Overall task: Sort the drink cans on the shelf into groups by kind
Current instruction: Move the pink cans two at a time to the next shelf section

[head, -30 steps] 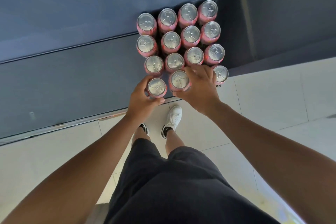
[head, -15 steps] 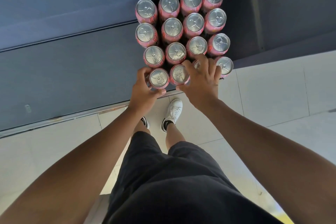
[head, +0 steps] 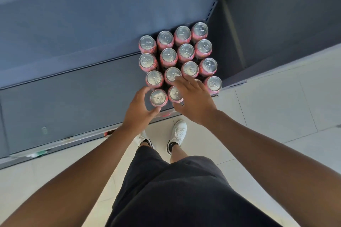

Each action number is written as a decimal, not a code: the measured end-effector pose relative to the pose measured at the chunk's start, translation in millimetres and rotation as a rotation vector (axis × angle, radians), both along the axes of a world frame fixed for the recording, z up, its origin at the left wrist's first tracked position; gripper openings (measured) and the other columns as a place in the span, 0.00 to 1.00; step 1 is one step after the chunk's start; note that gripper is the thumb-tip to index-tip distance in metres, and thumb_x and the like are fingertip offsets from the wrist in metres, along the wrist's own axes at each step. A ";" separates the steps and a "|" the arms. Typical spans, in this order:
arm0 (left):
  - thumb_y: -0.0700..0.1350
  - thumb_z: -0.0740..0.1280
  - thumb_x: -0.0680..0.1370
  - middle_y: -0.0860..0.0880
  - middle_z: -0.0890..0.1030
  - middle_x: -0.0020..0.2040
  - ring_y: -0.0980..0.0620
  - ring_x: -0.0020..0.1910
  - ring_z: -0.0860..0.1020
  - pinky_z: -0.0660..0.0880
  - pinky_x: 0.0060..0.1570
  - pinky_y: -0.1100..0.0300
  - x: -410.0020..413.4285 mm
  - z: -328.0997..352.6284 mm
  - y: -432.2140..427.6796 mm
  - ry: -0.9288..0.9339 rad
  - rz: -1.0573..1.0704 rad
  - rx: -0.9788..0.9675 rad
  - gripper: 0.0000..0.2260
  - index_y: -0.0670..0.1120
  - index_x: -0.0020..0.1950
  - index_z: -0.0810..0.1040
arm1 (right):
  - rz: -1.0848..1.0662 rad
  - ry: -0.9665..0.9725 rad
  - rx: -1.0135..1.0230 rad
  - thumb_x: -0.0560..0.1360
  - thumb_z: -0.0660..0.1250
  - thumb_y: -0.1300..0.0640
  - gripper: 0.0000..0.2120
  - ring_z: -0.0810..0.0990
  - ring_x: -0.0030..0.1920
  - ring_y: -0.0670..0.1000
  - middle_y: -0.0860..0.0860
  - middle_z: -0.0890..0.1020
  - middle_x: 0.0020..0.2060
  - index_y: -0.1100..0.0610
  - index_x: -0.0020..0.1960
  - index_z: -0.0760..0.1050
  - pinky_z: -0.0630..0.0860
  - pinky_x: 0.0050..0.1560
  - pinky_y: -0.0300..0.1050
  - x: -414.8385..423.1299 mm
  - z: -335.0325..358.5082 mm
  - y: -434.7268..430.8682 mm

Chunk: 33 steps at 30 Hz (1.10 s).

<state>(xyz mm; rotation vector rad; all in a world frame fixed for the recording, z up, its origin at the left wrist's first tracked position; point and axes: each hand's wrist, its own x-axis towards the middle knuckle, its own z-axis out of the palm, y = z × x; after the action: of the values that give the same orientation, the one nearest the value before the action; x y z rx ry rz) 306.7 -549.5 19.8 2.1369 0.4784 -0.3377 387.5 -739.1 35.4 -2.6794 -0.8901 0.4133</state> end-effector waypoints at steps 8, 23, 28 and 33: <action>0.50 0.71 0.77 0.49 0.73 0.69 0.46 0.68 0.70 0.67 0.65 0.49 -26.5 72.9 18.0 -0.087 -0.166 0.416 0.23 0.49 0.70 0.70 | 0.227 -0.248 0.140 0.71 0.70 0.50 0.25 0.72 0.70 0.61 0.53 0.76 0.68 0.56 0.67 0.74 0.72 0.62 0.63 8.7 49.8 1.3; 0.56 0.67 0.78 0.45 0.73 0.70 0.37 0.70 0.68 0.67 0.68 0.36 -116.9 150.3 69.6 -0.334 -0.061 0.809 0.23 0.49 0.70 0.69 | 0.325 -0.451 0.172 0.71 0.71 0.52 0.17 0.80 0.59 0.60 0.54 0.82 0.59 0.56 0.58 0.81 0.78 0.54 0.58 -59.1 128.6 89.8; 0.56 0.69 0.77 0.45 0.75 0.67 0.37 0.70 0.70 0.66 0.68 0.37 -186.9 163.6 113.6 -0.305 -0.006 0.875 0.24 0.47 0.70 0.71 | 0.381 -0.493 0.182 0.72 0.67 0.53 0.12 0.81 0.52 0.58 0.53 0.82 0.56 0.56 0.53 0.81 0.77 0.49 0.54 -122.5 146.3 146.6; 0.54 0.71 0.75 0.44 0.74 0.67 0.35 0.67 0.72 0.70 0.64 0.35 -278.4 174.2 162.0 -0.285 0.102 0.930 0.25 0.47 0.68 0.71 | 0.450 -0.523 0.214 0.72 0.64 0.52 0.12 0.81 0.53 0.57 0.52 0.82 0.57 0.55 0.51 0.81 0.75 0.52 0.53 -203.2 156.2 212.8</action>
<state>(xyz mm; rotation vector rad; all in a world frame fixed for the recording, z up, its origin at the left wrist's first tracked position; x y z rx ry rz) 28.3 -387.5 194.0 2.9701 0.6498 0.3242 184.3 -526.4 191.6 -2.4033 -1.5915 -0.3045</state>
